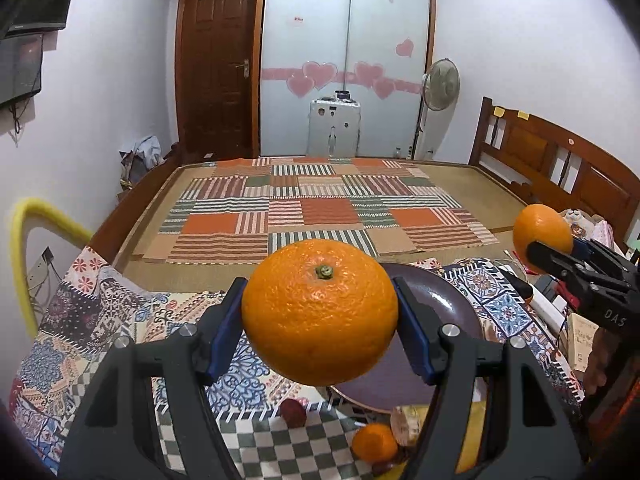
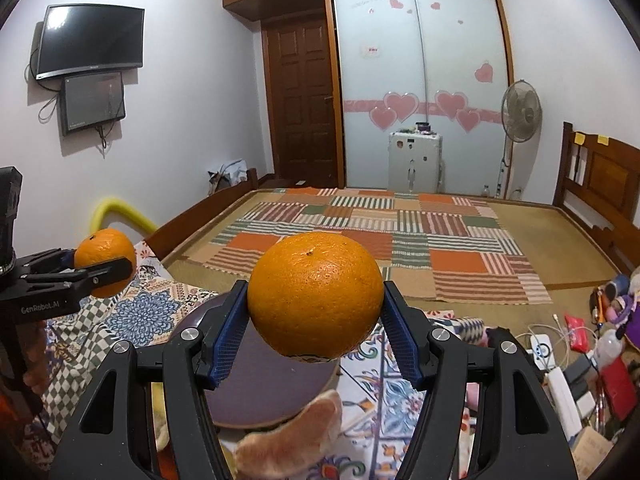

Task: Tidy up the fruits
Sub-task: 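Grasp a large orange with the left tool while the right tool grasps another orange, then lower both oranges onto the purple plate and open both tools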

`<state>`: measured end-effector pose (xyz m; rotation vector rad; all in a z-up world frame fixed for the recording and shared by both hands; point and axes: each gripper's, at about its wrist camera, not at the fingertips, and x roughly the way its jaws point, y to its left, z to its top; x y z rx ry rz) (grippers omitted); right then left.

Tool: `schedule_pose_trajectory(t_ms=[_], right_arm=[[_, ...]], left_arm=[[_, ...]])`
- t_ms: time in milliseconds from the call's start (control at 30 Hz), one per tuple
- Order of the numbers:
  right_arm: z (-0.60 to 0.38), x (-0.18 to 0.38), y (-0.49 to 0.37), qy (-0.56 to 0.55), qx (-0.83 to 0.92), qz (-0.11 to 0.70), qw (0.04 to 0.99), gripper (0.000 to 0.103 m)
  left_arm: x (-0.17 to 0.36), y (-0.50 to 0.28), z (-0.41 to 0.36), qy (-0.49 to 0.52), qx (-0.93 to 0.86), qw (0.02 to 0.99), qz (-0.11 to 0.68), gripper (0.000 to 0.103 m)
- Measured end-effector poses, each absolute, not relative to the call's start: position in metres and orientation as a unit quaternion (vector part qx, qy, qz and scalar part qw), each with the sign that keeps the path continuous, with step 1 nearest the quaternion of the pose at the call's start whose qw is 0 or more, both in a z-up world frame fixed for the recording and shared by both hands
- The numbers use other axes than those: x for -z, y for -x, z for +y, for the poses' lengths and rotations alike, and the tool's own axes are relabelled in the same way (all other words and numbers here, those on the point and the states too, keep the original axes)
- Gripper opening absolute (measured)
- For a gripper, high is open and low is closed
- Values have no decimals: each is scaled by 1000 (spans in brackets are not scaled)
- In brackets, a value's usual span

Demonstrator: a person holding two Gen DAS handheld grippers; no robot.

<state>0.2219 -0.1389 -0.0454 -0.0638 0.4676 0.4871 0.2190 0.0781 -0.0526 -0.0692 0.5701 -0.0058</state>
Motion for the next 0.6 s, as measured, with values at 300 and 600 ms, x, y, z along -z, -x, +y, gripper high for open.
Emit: schedule_pose_trajectory(t_ms=[300, 600], right_arm=[[-115, 61, -254, 70, -234, 255, 936, 61], [-102, 80, -280, 95, -242, 306, 916, 61]], left_arm=[[70, -251, 73, 24, -1, 954, 299, 69], [90, -282, 70, 26, 8, 942, 335, 69]])
